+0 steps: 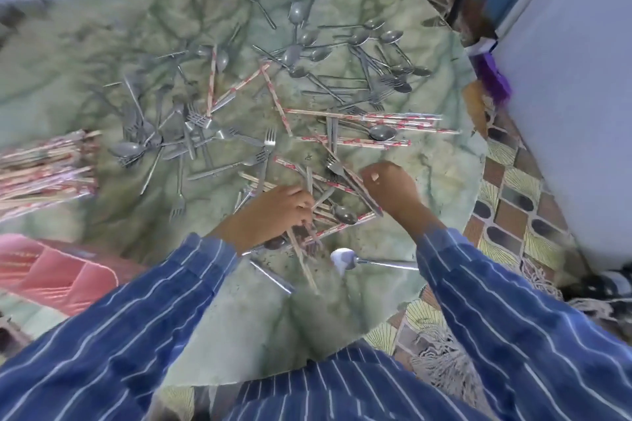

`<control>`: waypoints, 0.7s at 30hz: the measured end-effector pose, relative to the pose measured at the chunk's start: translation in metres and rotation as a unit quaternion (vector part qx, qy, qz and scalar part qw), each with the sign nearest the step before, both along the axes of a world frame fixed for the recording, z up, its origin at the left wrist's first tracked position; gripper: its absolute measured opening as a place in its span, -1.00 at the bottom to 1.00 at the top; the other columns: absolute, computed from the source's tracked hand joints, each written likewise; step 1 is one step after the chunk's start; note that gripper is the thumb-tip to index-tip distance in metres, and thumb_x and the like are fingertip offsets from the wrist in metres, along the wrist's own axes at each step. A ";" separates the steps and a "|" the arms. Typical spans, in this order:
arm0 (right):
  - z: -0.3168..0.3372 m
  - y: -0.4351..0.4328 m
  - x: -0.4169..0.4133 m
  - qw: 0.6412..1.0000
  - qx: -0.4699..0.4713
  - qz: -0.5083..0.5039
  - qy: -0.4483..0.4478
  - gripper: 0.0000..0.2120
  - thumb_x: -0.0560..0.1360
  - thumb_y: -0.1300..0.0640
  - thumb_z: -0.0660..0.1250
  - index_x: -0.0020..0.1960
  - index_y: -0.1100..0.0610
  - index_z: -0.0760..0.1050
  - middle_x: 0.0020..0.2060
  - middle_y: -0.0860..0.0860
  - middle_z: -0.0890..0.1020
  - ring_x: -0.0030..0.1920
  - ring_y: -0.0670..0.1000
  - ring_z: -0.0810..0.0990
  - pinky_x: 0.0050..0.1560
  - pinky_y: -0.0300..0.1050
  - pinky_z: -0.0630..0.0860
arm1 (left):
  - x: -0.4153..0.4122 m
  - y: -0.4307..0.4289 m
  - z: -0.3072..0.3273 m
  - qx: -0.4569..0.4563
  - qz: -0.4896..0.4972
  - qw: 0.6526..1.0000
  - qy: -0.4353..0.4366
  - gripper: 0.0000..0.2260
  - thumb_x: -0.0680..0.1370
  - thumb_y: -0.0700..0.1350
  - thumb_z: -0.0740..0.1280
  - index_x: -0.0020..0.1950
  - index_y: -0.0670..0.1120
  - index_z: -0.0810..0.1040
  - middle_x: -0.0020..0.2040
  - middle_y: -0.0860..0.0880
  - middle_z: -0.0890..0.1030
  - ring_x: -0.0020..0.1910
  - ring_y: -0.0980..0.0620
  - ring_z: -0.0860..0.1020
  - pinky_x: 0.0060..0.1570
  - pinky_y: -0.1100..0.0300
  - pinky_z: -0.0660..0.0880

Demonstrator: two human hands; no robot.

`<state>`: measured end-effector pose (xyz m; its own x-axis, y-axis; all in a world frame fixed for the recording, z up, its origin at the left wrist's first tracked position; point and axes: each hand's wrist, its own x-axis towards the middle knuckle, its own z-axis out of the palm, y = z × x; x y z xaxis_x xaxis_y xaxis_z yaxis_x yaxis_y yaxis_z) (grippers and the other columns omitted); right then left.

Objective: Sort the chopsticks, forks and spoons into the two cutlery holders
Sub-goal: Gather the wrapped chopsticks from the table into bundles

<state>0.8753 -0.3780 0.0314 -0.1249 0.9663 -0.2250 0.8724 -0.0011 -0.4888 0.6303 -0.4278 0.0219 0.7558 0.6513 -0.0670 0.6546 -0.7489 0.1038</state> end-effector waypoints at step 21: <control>-0.032 0.024 0.023 0.986 -0.065 -0.082 0.133 -0.86 0.53 0.16 0.31 0.02 0.20 0.41 -0.26 0.01 0.52 -0.25 0.06 0.50 -0.34 -0.11 0.36 | 0.054 -0.020 -0.015 -0.257 0.399 0.864 -0.169 -0.79 0.43 0.12 0.46 -0.19 0.01 0.54 -0.25 0.13 0.58 -0.24 0.16 0.55 -0.30 0.31 0.33</control>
